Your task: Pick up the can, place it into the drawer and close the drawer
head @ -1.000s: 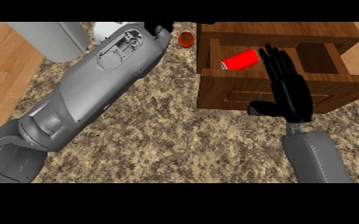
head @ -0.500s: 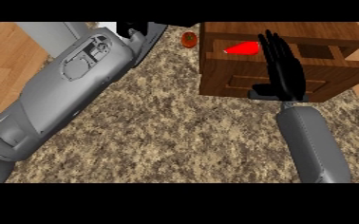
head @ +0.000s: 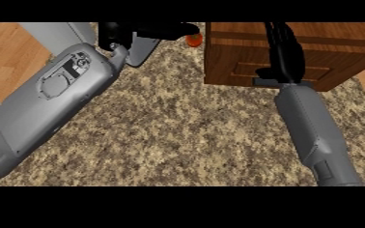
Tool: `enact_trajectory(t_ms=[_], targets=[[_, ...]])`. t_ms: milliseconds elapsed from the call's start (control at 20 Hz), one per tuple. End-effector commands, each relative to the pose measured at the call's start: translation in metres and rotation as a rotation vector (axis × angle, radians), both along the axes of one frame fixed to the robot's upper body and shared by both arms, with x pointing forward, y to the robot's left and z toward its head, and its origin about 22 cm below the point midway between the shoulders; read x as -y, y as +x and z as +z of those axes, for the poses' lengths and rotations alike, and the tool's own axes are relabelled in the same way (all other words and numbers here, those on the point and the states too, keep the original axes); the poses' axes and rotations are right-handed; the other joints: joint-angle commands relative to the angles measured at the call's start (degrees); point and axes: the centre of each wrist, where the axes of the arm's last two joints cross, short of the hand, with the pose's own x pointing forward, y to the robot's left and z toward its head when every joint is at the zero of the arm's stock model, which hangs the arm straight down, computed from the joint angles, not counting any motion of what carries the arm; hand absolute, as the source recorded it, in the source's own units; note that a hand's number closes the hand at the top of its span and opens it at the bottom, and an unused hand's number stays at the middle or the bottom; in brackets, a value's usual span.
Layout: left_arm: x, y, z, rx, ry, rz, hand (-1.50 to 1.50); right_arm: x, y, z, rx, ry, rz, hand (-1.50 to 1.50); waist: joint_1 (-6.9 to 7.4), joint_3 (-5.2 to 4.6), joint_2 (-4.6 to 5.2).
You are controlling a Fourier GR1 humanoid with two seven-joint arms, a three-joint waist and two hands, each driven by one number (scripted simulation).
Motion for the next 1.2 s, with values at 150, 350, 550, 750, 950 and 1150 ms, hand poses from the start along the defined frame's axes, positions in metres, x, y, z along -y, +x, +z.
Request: enact_trajectory(t_ms=[150,350,550,750,950,1150], targets=[[-0.014,-0.016,-0.014,-0.006,0.006,-0.007,-1.50,-0.024,0.021,0.003,-0.004,0.007,0.010,-1.50,0.56,0.70,1.00],[-0.025,-0.020,-0.016,0.003,0.024,-0.010,-1.50,-0.031,0.034,0.023,0.021,0.022,-0.007,-1.50,1.83,0.71,1.42],[-0.030,-0.026,-0.034,-0.016,0.016,-0.011,-1.50,-0.030,0.034,0.019,0.012,0.019,-0.003,-1.50,1.10,0.70,1.42],[-0.023,-0.029,-0.023,0.004,0.013,-0.019,-1.50,-0.031,0.047,0.047,0.033,0.051,-0.019,-1.50,1.83,0.77,1.69],[-0.040,-0.033,-0.035,0.003,0.025,-0.019,-1.50,-0.022,0.052,0.061,0.043,0.058,-0.012,-1.50,2.18,0.76,1.95],[-0.038,-0.035,-0.038,0.011,0.013,-0.017,-1.50,-0.048,0.051,0.054,0.025,0.158,0.045,-1.50,1.51,0.79,1.85]])
